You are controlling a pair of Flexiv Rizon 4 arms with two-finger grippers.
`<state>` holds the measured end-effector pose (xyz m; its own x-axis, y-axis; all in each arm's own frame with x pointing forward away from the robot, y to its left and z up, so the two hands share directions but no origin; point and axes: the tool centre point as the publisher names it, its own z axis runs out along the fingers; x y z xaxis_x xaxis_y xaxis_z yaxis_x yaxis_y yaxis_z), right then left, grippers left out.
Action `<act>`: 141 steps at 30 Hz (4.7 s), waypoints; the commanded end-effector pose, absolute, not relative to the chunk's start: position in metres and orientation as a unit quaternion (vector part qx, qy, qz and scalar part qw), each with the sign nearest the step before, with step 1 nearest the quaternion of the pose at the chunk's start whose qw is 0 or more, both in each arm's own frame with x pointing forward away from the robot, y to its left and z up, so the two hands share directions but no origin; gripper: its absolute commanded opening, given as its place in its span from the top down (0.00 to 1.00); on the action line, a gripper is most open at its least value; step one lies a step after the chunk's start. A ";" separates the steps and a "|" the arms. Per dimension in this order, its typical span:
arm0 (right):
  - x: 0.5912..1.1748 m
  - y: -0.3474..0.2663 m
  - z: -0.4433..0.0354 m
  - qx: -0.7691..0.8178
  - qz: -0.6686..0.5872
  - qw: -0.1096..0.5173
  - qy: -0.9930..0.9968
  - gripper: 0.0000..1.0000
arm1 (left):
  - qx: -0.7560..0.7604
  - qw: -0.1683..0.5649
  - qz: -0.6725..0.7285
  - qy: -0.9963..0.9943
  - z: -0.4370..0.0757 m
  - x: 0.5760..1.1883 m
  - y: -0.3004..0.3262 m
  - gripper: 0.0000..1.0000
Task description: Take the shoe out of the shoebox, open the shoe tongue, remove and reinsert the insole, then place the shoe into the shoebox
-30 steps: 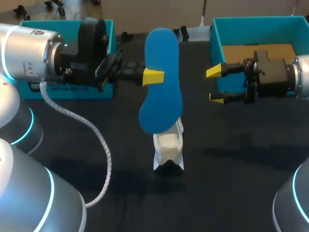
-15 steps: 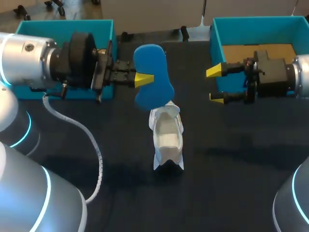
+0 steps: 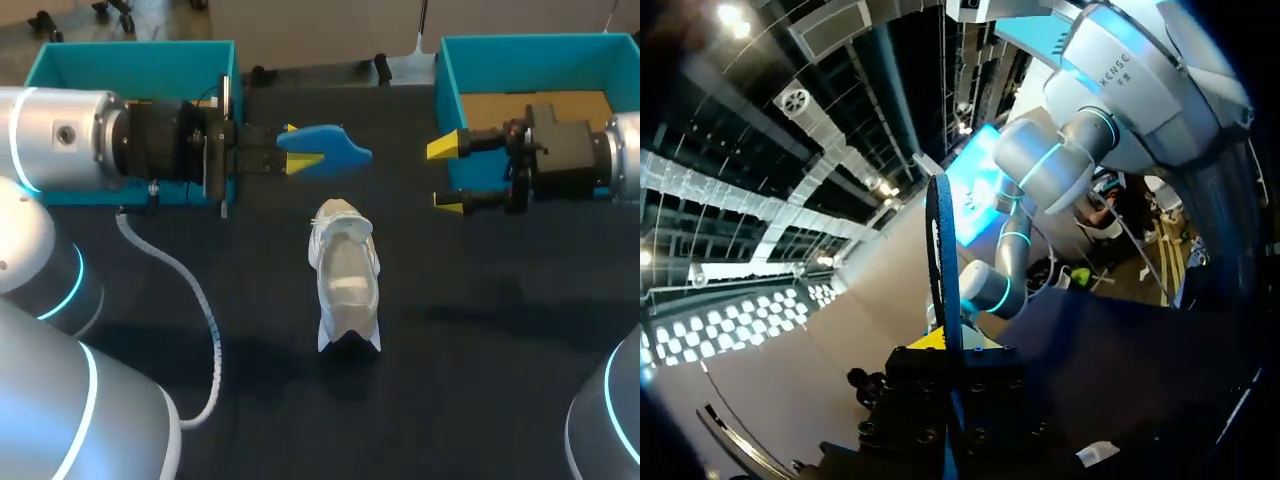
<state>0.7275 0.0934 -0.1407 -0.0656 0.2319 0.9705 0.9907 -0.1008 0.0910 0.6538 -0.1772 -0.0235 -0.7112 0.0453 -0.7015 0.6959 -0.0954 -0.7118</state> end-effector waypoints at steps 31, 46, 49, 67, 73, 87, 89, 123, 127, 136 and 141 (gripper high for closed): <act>0.725 0.113 -0.136 -0.564 -0.464 0.422 -0.538 0.00 | 0.534 0.469 -0.472 0.522 -0.115 0.663 -0.190 1.00; 0.726 0.137 -0.134 -0.554 -0.454 0.447 -0.536 0.50 | 0.536 0.532 -0.421 0.503 -0.134 0.674 -0.216 1.00; 0.725 0.140 -0.132 -0.552 -0.454 0.447 -0.538 0.51 | 0.537 0.544 -0.408 0.500 -0.138 0.676 -0.222 1.00; 0.727 0.151 -0.137 -0.541 -0.450 0.463 -0.539 0.54 | 0.551 0.566 -0.388 0.475 -0.144 0.680 -0.259 1.00; 0.728 0.150 -0.140 -0.541 -0.451 0.464 -0.537 0.53 | 0.551 0.566 -0.395 0.470 -0.142 0.675 -0.265 1.00; 0.729 0.147 -0.140 -0.543 -0.451 0.462 -0.537 1.00 | 0.549 0.558 -0.405 0.473 -0.146 0.670 -0.264 1.00; 0.730 0.148 -0.140 -0.544 -0.449 0.462 -0.538 1.00 | 0.548 0.558 -0.405 0.473 -0.146 0.669 -0.264 1.00; 0.727 0.142 -0.164 -0.550 -0.455 0.473 -0.517 1.00 | 0.570 0.474 -0.358 0.568 -0.145 0.684 -0.205 0.00; 0.728 0.142 -0.166 -0.550 -0.454 0.473 -0.518 1.00 | 0.570 0.474 -0.358 0.568 -0.145 0.684 -0.205 0.00; 0.730 0.141 -0.172 -0.550 -0.448 0.479 -0.517 1.00 | 0.572 0.478 -0.362 0.559 -0.138 0.683 -0.206 0.00; 0.728 0.142 -0.176 -0.550 -0.445 0.483 -0.516 1.00 | 0.609 0.438 -0.334 0.571 -0.118 0.685 -0.212 0.00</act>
